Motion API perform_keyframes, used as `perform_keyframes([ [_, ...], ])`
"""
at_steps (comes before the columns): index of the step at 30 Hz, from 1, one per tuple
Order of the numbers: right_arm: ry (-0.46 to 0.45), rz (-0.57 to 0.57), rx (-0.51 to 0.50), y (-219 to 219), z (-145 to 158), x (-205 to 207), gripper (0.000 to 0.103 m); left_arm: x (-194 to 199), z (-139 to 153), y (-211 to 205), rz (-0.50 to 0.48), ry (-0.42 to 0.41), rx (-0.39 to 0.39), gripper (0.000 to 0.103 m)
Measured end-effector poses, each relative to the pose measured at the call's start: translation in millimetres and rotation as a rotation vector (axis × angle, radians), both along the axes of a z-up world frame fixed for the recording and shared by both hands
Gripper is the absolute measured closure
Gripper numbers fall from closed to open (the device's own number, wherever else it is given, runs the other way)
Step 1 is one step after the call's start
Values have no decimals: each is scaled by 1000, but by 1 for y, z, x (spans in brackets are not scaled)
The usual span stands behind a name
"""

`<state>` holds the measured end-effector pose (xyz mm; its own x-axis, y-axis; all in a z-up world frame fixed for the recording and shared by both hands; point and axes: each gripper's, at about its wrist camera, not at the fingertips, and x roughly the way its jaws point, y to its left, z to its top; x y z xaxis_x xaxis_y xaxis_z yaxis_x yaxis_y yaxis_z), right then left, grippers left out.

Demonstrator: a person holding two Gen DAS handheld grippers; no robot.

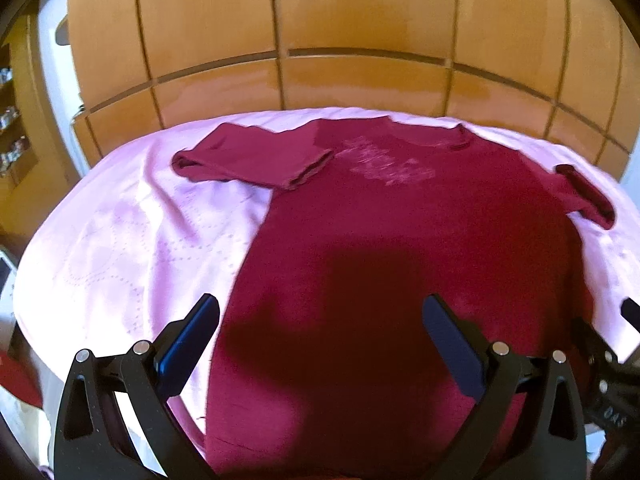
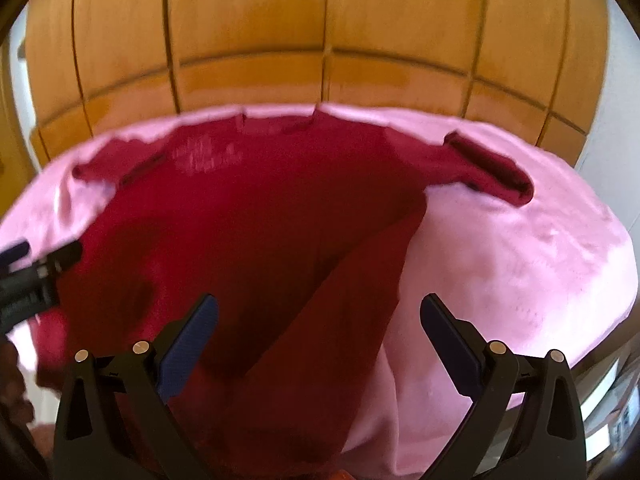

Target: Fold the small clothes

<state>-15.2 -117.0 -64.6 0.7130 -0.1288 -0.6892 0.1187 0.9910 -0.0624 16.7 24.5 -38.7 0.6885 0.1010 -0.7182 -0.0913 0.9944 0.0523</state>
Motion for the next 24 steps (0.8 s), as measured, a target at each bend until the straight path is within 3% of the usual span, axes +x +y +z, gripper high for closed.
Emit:
perform_keyframes([
  [5,122,-12,-129,2,-22,11,3,11,-16,9,31,54,22,2],
  [8,181,-39,-127,-13,-32,13,3,15,-23,15,35,78,9,2],
  [16,219,-177,-139,-74,-32,1,3,16,-34,33,25,76,-121,2],
  [19,258,-300,-146,-105,-34,-7,3,17,-38,35,15,79,-158,2],
  [24,165,-434,-98,-139,-18,-21,3,18,-41,34,4,68,-162,2],
])
